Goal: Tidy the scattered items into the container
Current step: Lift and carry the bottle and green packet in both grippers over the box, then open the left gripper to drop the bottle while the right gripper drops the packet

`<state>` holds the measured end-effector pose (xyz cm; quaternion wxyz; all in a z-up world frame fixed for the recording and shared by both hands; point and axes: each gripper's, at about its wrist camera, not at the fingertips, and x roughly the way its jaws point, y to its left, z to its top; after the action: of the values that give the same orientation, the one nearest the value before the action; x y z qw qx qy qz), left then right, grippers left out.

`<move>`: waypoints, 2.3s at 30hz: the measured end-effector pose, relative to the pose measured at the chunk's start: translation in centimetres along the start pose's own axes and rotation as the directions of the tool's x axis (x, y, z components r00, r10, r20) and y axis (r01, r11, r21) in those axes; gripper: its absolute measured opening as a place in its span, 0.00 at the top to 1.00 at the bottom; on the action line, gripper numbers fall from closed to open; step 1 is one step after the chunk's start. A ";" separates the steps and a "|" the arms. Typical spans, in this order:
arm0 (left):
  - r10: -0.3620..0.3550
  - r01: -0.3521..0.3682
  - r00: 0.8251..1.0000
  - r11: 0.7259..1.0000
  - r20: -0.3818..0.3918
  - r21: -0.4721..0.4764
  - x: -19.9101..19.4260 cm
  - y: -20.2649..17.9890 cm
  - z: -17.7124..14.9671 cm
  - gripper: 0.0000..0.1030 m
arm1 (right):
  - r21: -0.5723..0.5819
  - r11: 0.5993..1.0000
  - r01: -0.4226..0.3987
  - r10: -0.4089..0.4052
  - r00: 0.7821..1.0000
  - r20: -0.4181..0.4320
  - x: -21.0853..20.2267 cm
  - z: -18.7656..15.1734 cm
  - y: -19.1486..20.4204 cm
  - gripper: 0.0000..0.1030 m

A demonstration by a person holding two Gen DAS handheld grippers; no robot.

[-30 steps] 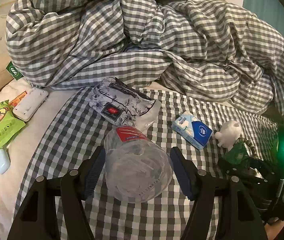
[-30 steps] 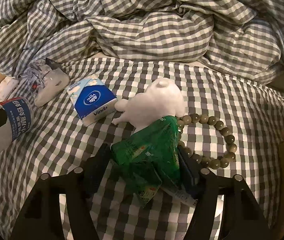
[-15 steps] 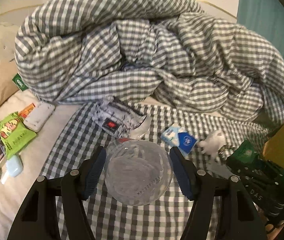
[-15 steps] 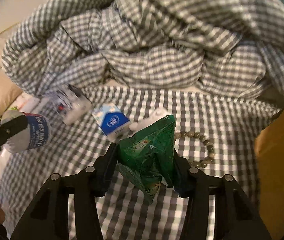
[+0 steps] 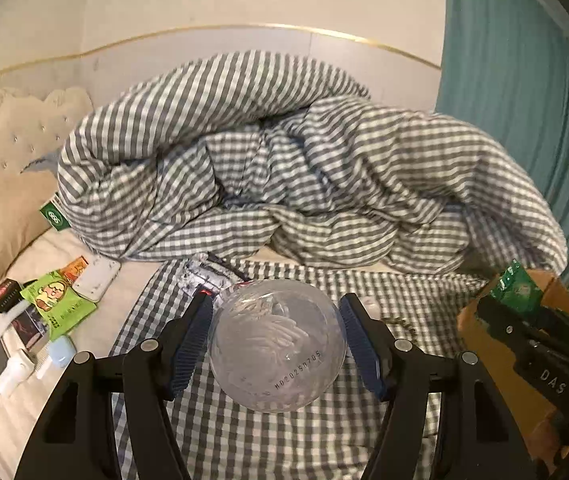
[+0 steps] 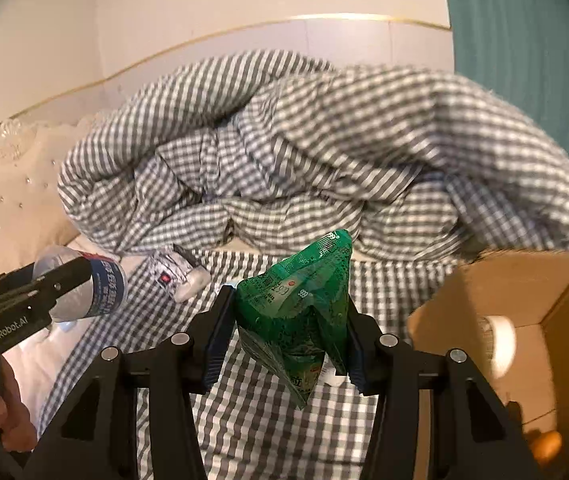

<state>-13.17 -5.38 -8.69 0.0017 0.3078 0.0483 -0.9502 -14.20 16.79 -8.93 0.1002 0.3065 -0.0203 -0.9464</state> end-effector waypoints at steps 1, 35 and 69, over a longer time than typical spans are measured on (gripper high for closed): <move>-0.002 0.002 1.000 1.000 0.006 0.001 -0.6 -0.3 0.1 0.35 | 0.001 1.000 0.001 -0.001 1.000 0.007 -0.7 0.1 -0.1 0.53; -0.227 0.213 0.969 0.967 0.094 0.140 -11.2 -17.5 0.3 0.36 | 0.117 0.972 0.205 -0.220 0.966 0.135 -19.1 -0.9 -13.3 0.53; -0.349 0.359 0.933 0.882 -0.088 0.304 -4.0 -32.9 -3.8 0.36 | 0.251 0.917 0.311 -0.294 0.950 -0.103 -13.8 -7.4 -27.5 0.21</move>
<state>-8.83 27.64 -6.41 -0.2216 0.3049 -0.0484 -0.9250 -3.81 46.72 -9.74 -0.0883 0.3463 -0.0954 -0.9291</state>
